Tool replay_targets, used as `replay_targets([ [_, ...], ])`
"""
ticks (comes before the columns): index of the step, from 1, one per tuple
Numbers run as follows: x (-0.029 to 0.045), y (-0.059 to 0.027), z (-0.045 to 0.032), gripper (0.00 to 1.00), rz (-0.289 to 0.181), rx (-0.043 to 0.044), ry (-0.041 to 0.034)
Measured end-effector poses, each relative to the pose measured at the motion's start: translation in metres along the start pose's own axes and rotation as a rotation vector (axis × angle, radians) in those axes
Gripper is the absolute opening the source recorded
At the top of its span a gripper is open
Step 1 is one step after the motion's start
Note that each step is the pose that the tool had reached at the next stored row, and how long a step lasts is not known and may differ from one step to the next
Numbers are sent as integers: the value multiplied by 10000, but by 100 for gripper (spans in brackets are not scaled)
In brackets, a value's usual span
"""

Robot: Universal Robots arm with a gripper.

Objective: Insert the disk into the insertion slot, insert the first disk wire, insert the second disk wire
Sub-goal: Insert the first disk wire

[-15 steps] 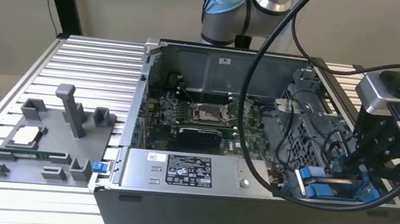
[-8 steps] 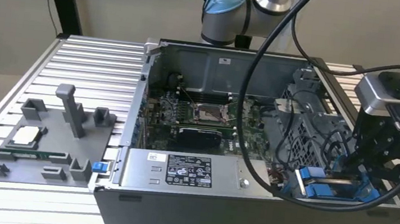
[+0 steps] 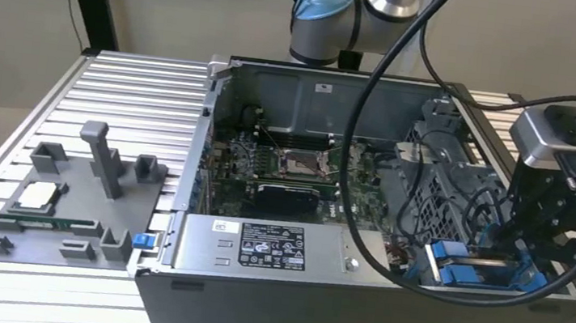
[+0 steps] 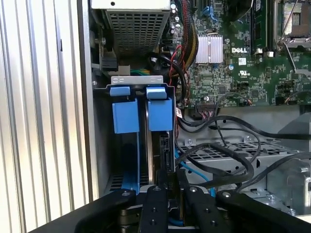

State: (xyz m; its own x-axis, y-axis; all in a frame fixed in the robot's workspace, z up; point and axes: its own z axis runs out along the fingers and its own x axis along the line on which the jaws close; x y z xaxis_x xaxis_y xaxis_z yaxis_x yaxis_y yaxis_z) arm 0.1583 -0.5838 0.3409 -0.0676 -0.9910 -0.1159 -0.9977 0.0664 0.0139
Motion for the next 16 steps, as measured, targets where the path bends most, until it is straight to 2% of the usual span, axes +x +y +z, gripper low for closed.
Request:
replay_targets([
  [11, 10, 3, 80, 0, 13, 3, 14],
  [16, 12, 3, 109, 0, 13, -1, -10],
])
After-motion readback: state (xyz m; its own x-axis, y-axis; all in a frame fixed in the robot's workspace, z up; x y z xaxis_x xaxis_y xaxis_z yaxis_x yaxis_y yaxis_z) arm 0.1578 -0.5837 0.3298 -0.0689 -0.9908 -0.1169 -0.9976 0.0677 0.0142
